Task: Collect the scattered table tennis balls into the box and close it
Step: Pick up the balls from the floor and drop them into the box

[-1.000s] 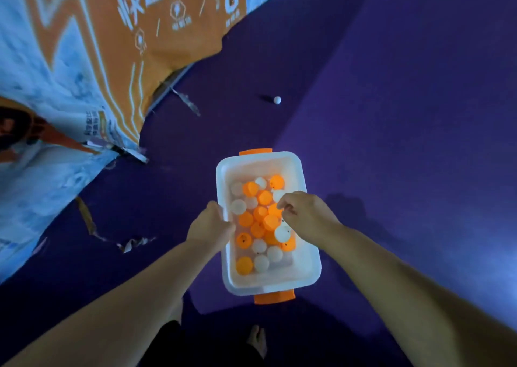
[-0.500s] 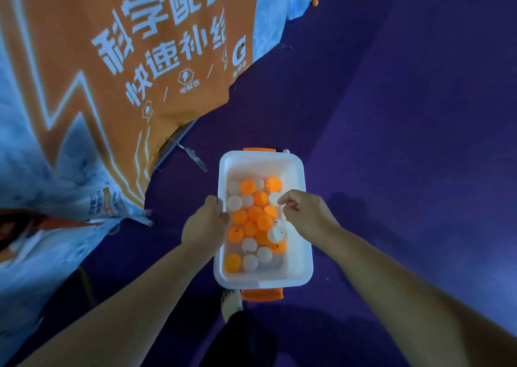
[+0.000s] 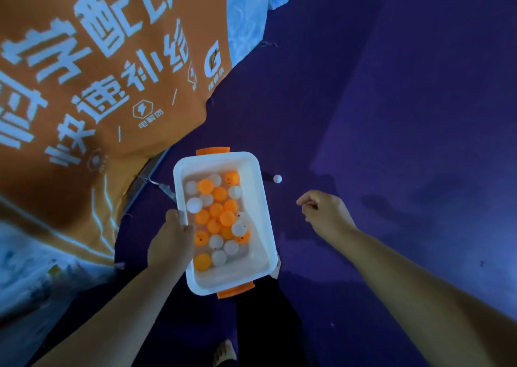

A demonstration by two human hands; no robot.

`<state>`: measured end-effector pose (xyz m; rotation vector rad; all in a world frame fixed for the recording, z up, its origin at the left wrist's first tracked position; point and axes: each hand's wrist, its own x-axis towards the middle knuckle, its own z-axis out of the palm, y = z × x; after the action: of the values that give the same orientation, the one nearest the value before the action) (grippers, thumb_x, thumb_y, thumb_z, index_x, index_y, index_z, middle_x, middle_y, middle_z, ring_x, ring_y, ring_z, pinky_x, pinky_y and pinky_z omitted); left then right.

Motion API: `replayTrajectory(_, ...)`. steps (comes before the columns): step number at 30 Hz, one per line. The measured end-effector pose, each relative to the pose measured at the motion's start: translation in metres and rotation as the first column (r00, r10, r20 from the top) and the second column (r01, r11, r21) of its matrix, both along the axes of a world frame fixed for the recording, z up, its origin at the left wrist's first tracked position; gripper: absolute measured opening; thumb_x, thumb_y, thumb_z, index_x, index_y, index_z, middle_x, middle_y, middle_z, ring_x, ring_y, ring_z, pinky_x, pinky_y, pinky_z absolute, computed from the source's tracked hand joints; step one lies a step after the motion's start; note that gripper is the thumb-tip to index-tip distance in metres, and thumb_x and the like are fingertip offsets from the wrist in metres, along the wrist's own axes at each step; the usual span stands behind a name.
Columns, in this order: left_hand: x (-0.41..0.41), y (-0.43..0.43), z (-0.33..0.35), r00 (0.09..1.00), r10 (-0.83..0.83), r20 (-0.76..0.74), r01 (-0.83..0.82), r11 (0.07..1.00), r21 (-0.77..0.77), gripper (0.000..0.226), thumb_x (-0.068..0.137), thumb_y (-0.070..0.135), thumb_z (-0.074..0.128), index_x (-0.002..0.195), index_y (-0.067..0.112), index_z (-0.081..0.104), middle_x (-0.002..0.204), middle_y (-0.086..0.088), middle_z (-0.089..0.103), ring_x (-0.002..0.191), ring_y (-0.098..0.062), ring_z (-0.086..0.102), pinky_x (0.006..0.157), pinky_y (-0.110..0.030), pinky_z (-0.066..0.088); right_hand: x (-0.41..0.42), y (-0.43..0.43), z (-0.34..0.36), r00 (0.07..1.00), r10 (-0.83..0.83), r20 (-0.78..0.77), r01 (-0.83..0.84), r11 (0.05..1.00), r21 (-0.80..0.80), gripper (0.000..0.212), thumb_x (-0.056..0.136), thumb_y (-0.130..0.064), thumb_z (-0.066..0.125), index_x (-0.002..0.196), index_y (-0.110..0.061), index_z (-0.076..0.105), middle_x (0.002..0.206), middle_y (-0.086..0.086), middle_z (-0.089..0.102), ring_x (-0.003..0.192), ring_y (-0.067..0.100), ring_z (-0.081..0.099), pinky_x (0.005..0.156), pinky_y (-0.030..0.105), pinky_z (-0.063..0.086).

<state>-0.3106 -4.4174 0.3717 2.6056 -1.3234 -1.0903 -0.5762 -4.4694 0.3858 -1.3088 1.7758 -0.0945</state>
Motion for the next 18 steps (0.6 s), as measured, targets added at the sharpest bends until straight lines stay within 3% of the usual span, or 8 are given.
replayTrajectory(4,-0.012,-0.065,-0.057,0.992,0.119,-0.030,-0.118,0.992,0.035,0.012,0.094,0.021,0.043,0.102,0.012,0.043,0.077,-0.003,0.053,0.062,-0.016,0.048,0.057,-0.033,0.032,-0.014,-0.063,-0.070,0.999,0.022,-0.046,-0.018,0.997,0.075,0.025,0.092,-0.017,0.042,0.097,-0.028,0.063,0.085,-0.013,0.062,0.079,0.013,0.063,0.069,0.034,0.055)
replayTrajectory(8,-0.019,-0.122,-0.128,0.989,0.130,-0.067,-0.125,0.989,0.076,0.015,0.094,0.020,0.043,0.106,0.011,0.043,0.093,-0.012,0.057,0.077,-0.028,0.056,0.062,-0.036,0.038,-0.023,-0.110,-0.157,0.987,0.108,-0.119,-0.094,0.989,0.115,0.025,0.093,-0.016,0.042,0.104,-0.024,0.064,0.101,-0.010,0.064,0.085,0.013,0.061,0.072,0.031,0.053)
replayTrajectory(12,-0.017,-0.156,-0.199,0.986,0.155,-0.066,-0.149,0.985,0.085,0.007,0.093,0.017,0.042,0.099,0.014,0.041,0.081,-0.007,0.051,0.064,-0.020,0.048,0.051,-0.032,0.029,-0.024,-0.142,-0.257,0.956,0.212,-0.203,-0.174,0.966,0.189,0.033,0.092,-0.016,0.042,0.120,-0.023,0.056,0.112,-0.003,0.063,0.084,0.017,0.059,0.060,0.025,0.045)
replayTrajectory(16,-0.012,-0.171,-0.267,0.981,0.174,-0.081,-0.172,0.985,0.032,0.006,0.091,0.013,0.043,0.095,0.012,0.039,0.074,-0.003,0.047,0.070,-0.028,0.047,0.064,-0.037,0.034,-0.014,-0.158,-0.345,0.930,0.274,-0.246,-0.211,0.943,0.257,0.047,0.092,-0.017,0.045,0.138,-0.024,0.040,0.131,0.004,0.049,0.100,0.026,0.058,0.071,0.030,0.047)
replayTrajectory(18,-0.008,-0.176,-0.298,0.981,0.174,-0.083,-0.172,0.985,0.033,0.008,0.090,0.015,0.044,0.097,0.012,0.040,0.073,0.001,0.046,0.076,-0.030,0.049,0.068,-0.038,0.037,-0.006,-0.166,-0.385,0.906,0.315,-0.285,-0.247,0.937,0.248,0.053,0.091,-0.015,0.046,0.142,-0.026,0.033,0.135,0.005,0.040,0.095,0.029,0.057,0.067,0.031,0.044)
